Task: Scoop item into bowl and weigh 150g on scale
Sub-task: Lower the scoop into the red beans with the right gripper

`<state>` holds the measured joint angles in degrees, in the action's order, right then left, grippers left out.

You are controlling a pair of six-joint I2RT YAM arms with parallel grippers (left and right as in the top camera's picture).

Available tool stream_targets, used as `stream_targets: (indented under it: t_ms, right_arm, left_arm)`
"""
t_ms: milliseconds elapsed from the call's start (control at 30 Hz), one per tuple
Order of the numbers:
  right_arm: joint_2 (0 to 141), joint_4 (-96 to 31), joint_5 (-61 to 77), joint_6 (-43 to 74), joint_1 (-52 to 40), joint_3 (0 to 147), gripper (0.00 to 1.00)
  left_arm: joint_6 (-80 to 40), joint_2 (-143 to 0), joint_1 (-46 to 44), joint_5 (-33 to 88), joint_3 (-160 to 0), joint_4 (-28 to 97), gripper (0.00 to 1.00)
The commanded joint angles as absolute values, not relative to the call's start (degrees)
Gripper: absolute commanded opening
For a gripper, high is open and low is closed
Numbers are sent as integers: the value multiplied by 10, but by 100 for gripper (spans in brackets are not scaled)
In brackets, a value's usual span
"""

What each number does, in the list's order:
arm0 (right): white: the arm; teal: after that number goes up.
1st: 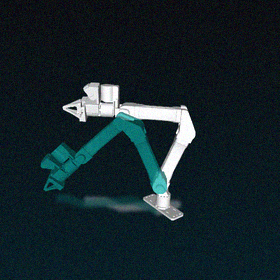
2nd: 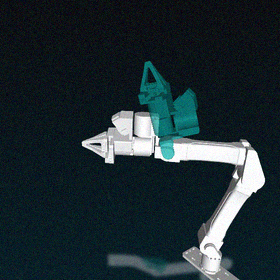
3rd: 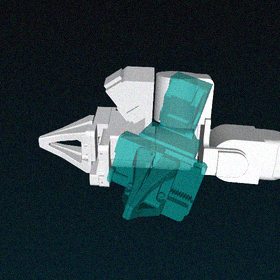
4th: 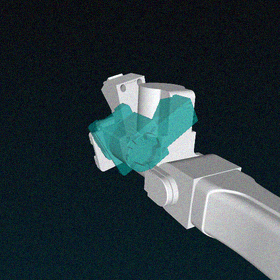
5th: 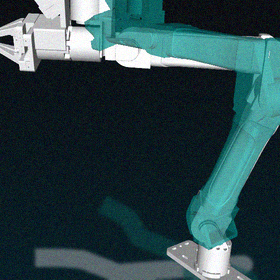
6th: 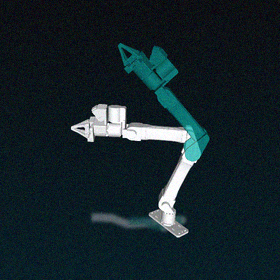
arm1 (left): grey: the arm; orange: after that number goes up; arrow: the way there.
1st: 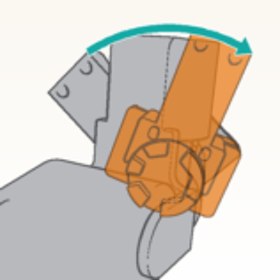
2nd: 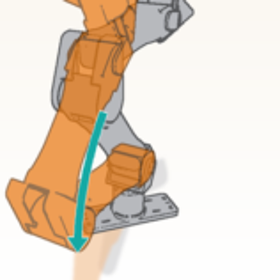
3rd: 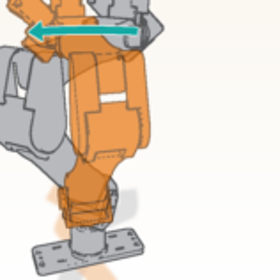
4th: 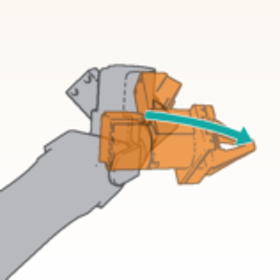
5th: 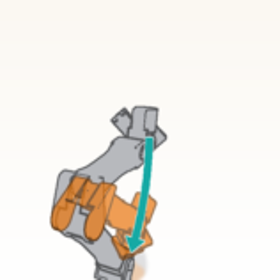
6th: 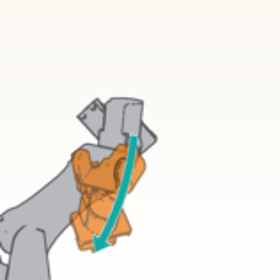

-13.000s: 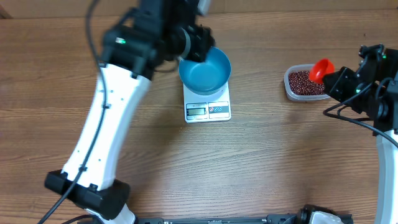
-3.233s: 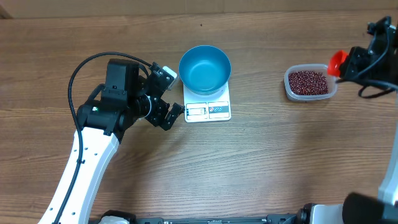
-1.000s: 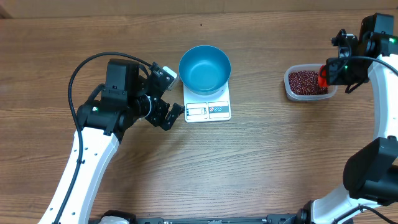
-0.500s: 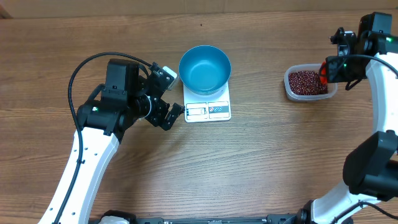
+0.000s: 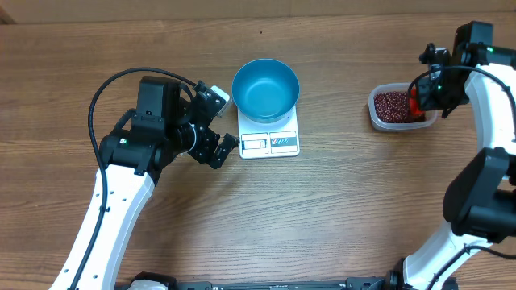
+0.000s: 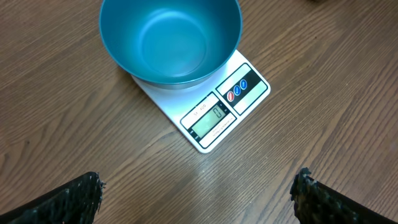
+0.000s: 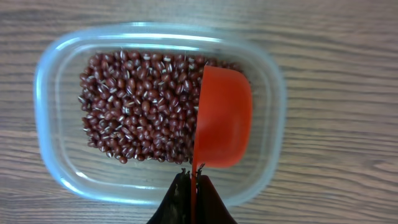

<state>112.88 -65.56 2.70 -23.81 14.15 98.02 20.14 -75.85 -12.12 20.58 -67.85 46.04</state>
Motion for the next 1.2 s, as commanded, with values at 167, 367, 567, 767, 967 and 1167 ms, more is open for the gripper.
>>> stream_targets:
  t_ms: [167,367,567,767,967,1167]
  right_arm:
    - [1155,-671,68,-243,139,978,4]
    - [1155,-689,128,-243,139,978,4]
    - [1159,-693,150,-241,139,976,4]
    - [1161,-686,169,-224,139,975,4]
    - [1162,-686,184,-223,146,970,4]
    - [1174,-682,245,-223,155,961,4]
  left_arm:
    - [215,-757,-121,204,-684,460,100]
    - [215,-757,-121,204,-684,460,100]
    - [215,-757,-121,204,-684,460,99]
    - [215,-757,-121,204,-684,460,100]
    - [215,-757,-121,204,-684,460,100]
    - [215,-757,-121,204,-684,460,100]
